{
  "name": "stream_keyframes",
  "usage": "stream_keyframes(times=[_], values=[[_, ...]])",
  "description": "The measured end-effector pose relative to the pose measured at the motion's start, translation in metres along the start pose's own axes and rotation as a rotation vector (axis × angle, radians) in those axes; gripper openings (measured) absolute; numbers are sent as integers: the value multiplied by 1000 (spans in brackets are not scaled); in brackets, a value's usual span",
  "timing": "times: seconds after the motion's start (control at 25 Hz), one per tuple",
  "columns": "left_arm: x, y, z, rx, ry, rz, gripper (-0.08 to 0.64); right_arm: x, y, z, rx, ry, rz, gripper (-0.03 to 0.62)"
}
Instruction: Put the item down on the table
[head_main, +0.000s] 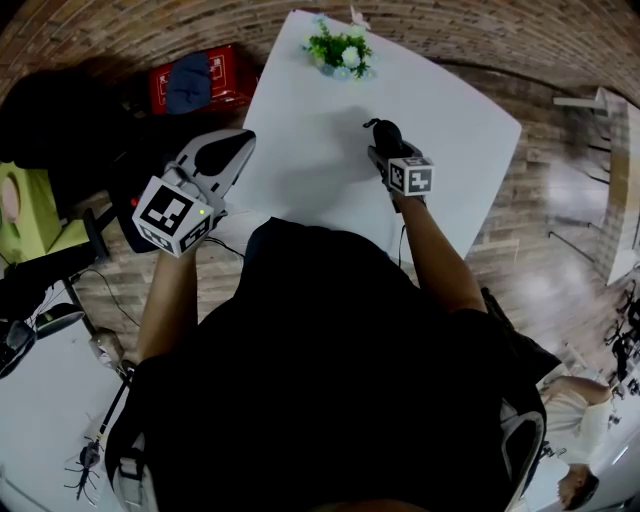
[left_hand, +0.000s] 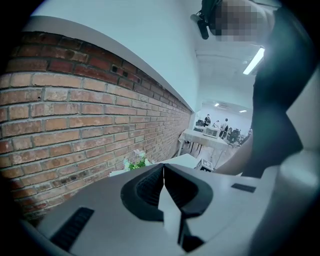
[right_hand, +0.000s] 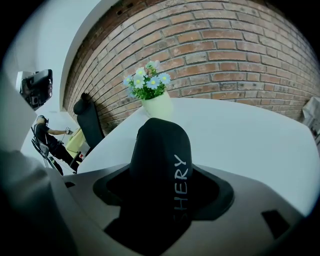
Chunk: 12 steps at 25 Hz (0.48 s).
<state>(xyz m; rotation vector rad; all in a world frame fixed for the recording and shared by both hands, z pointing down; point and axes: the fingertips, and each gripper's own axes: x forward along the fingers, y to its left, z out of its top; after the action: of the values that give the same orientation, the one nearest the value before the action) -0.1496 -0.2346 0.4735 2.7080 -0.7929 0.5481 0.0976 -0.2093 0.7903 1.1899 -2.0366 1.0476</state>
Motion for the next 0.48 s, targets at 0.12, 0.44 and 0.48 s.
stream_keyframes(times=[0.12, 0.44, 0.48], values=[[-1, 1, -3, -2, 6, 0, 11, 4, -2, -4, 1, 13, -6, 348], [-4, 3, -7, -15, 13, 7, 11, 16, 1, -9, -14, 32, -10, 348], [-4, 3, -8, -13, 12, 6, 11, 17, 1, -9, -16, 34, -10, 348]])
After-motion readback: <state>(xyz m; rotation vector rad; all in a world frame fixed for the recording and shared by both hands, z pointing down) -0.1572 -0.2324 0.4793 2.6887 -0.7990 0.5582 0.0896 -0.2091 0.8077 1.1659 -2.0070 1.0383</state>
